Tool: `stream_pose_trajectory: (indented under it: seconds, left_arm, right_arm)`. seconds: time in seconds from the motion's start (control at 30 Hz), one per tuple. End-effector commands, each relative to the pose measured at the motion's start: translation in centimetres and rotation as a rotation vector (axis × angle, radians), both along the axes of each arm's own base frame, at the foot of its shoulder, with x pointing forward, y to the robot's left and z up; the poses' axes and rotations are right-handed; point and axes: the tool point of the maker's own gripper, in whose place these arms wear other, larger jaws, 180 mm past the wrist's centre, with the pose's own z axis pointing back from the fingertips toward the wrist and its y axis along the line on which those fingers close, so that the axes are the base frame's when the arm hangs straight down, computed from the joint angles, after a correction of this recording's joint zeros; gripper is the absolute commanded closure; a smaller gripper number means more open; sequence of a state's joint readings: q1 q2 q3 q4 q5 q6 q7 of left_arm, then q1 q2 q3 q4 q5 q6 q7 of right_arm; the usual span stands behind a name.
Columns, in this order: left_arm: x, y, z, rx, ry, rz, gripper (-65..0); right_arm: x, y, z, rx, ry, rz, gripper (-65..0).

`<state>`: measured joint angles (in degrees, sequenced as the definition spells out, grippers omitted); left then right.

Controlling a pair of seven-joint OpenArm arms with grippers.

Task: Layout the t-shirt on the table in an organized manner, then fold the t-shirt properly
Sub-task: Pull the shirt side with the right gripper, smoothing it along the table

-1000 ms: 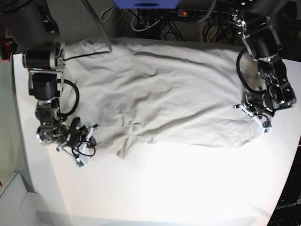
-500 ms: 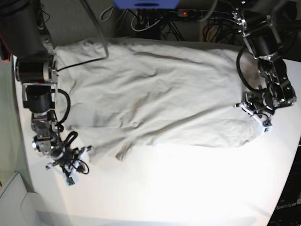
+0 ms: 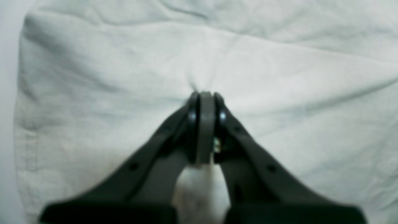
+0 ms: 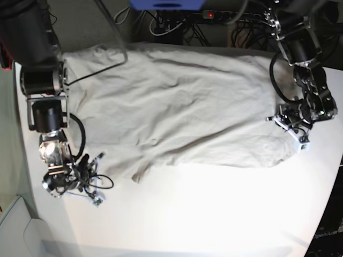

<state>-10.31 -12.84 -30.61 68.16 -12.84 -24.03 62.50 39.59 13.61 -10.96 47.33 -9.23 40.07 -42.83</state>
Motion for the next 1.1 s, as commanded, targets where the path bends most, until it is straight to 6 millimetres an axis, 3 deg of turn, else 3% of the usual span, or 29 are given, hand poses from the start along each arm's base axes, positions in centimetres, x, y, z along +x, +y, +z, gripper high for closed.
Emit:
stream_pose_trajectory:
  seconds: [0.0,0.2,0.7,0.8,0.9,1.07]
  left_arm:
    - [-2.3,0.3,-1.4,0.027,0.117,-0.015,0.0]
    - [-2.4,0.3,-1.4,0.027,0.118,-0.015,0.0]
    - [-2.3,0.1,-1.5,0.023,0.118,-0.015,0.0]
    - [-2.3,0.1,-1.5,0.021,0.117,-0.015,0.0]
    - [-2.3,0.1,-1.4,0.02,0.116,-0.014,0.0]
    - [-2.5,0.2,-1.5,0.021,0.12,-0.014,0.0]
  right_arm:
    - [1.1,-0.4,1.9,-0.032,-0.047,0.018,0.0]
    - [-2.0,0.0,-0.9,-0.154,0.021,0.12,0.0]
    - [-3.9,1.1,-3.1,-0.132,0.063,0.139,0.0]
    - [-4.5,0.8,-4.7,-0.112,0.108,0.125,0.0]
    - [-4.9,2.2,-6.3,-0.036,0.118,0.134,0.0]
    - [-3.9,3.4,-6.6,0.059,0.086,0.136,0.0]
